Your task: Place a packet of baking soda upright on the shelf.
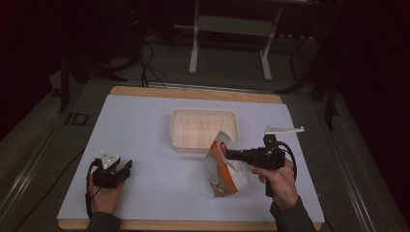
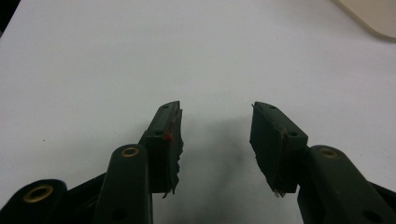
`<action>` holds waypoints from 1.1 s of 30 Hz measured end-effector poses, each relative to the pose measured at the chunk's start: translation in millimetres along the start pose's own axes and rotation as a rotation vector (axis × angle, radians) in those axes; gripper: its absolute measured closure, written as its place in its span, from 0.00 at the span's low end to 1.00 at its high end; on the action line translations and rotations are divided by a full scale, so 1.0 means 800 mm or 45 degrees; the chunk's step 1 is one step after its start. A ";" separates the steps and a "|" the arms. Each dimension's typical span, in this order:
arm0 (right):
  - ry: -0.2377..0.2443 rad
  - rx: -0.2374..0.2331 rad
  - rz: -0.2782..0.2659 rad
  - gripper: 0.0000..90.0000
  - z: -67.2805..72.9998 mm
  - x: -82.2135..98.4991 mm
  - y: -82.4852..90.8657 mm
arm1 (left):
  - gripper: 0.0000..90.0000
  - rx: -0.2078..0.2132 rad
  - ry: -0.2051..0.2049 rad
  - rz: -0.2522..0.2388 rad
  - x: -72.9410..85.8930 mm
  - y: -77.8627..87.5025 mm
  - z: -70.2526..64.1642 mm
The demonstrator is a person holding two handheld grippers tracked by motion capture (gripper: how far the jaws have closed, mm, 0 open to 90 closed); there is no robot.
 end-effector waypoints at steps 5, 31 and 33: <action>0.001 0.007 -0.004 1.00 0.001 -0.004 -0.001 | 0.59 0.001 -0.001 0.001 0.000 0.000 0.000; -0.008 0.051 -0.066 1.00 0.003 -0.029 -0.002 | 0.59 0.000 -0.003 0.005 0.000 0.000 0.000; -0.011 0.056 -0.075 1.00 0.003 -0.032 -0.003 | 0.59 0.001 -0.003 0.005 0.000 0.000 0.000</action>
Point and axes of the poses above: each handheld gripper's, and its own axes: y roughly backward along the jaws, x roughly out of its underside, z roughly to its left, the point moved 5 cm from there along -y, roughly forward along the jaws, and after that the axes turned 12 degrees about -y, right-handed, at the moved point
